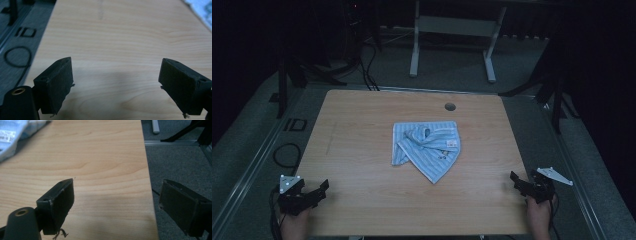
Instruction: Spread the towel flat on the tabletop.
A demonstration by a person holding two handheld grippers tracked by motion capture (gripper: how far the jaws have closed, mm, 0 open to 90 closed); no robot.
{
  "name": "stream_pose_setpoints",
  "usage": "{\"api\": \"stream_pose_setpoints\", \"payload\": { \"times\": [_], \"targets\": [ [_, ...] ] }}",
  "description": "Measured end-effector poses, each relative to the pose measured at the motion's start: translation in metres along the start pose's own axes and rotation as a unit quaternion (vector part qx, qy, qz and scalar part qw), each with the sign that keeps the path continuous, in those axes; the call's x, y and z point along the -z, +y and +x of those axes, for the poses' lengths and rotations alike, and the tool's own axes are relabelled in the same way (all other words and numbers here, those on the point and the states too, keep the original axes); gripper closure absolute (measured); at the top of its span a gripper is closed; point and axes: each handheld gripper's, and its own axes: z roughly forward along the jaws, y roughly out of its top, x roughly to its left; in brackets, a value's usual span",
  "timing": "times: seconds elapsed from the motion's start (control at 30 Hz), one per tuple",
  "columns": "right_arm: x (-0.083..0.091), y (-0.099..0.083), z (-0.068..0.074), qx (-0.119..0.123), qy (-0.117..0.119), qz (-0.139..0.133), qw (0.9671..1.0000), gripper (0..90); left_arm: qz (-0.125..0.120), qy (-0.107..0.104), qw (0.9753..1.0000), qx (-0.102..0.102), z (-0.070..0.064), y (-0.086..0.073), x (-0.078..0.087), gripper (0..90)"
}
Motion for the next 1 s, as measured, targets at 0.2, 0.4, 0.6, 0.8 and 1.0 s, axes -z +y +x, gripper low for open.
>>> {"api": "stream_pose_setpoints", "payload": {
  "times": [0.2, 0.4, 0.6, 0.8, 1.0],
  "targets": [
    [-0.001, 0.000, -0.002, -0.006, 0.029, 0.006, 0.9995, 12.5, 0.044, -0.022, 0.9987, -0.010, 0.007, 0.000, -0.003, 12.3],
    [-0.005, 0.002, 0.005, 0.036, 0.041, 0.038, 0.9978, 14.2, 0.067, -0.045, 0.9967, -0.013, 0.009, 0.004, -0.005, 12.3],
    [-0.012, 0.014, 0.015, 0.083, 0.076, 0.096, 0.9891, 14.8, 0.121, -0.054, 0.9907, -0.030, 0.002, 0.013, -0.008, 12.4],
    [-0.025, 0.031, 0.034, 0.151, 0.103, 0.176, 0.9674, 13.5, 0.166, -0.070, 0.9779, -0.106, -0.029, 0.024, -0.008, 12.4],
    [-0.035, 0.052, 0.051, 0.160, 0.141, 0.210, 0.9541, 13.2, 0.207, -0.072, 0.9594, -0.178, -0.065, 0.031, -0.017, 12.4]
  ]
}}
